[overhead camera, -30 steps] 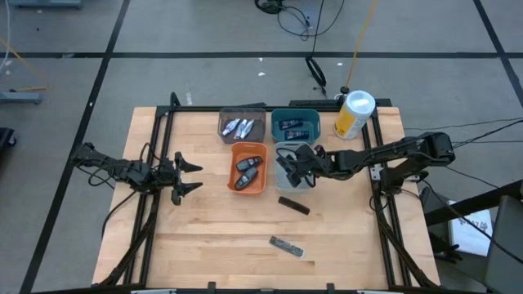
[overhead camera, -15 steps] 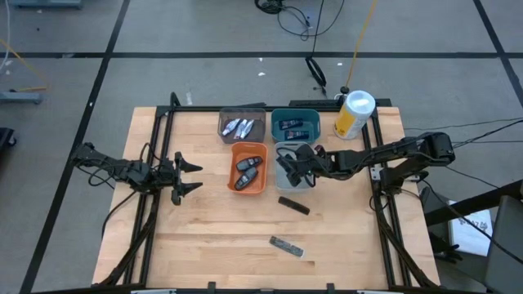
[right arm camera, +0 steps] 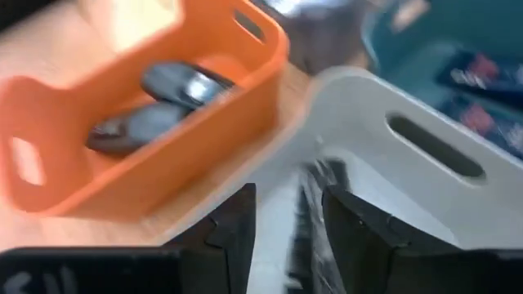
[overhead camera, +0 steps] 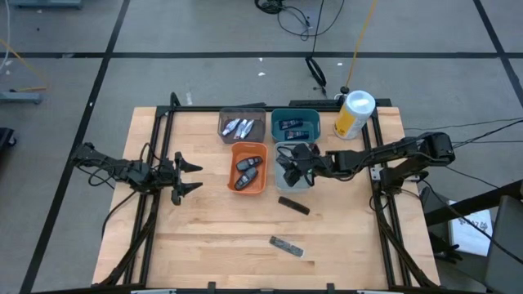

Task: Pick & Place Travel size toiletries
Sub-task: Put the black comb into the gray bin

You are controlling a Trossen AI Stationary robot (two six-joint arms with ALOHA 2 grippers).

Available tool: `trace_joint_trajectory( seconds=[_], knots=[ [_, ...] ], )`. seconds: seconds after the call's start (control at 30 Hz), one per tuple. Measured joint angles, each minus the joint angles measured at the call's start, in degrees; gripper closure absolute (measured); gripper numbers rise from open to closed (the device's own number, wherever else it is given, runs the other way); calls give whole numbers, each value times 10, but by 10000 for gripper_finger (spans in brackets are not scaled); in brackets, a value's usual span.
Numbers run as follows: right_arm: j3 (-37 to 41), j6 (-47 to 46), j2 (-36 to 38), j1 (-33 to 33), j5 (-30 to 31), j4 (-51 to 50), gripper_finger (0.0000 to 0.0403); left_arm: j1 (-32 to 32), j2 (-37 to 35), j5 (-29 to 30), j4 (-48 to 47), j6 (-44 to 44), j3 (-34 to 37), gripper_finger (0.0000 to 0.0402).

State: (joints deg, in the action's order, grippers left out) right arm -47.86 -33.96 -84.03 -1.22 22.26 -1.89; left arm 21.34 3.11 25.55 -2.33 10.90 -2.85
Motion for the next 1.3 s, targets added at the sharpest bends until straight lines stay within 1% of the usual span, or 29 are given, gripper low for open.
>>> trace_joint_trajectory(
  seconds=[0.07,0.23,0.4,0.47,0.6,0.93,1.2,1.3],
  knots=[
    [0,26,0,5,-19,35,267,0,0,0,0,0,0,119],
    [0,82,0,24,-93,139,267,0,0,0,0,0,0,119],
    [0,153,0,60,-165,229,262,0,0,0,0,0,0,119],
    [0,166,0,77,-182,257,260,0,0,0,0,0,0,119],
    [0,186,0,113,-180,283,259,0,0,0,0,0,0,119],
    [0,203,0,198,-179,284,259,0,0,0,0,0,0,119],
    [0,199,0,244,-180,286,263,0,0,0,0,0,0,119],
    [0,198,0,256,-181,307,263,0,0,0,7,0,0,119]
  ],
)
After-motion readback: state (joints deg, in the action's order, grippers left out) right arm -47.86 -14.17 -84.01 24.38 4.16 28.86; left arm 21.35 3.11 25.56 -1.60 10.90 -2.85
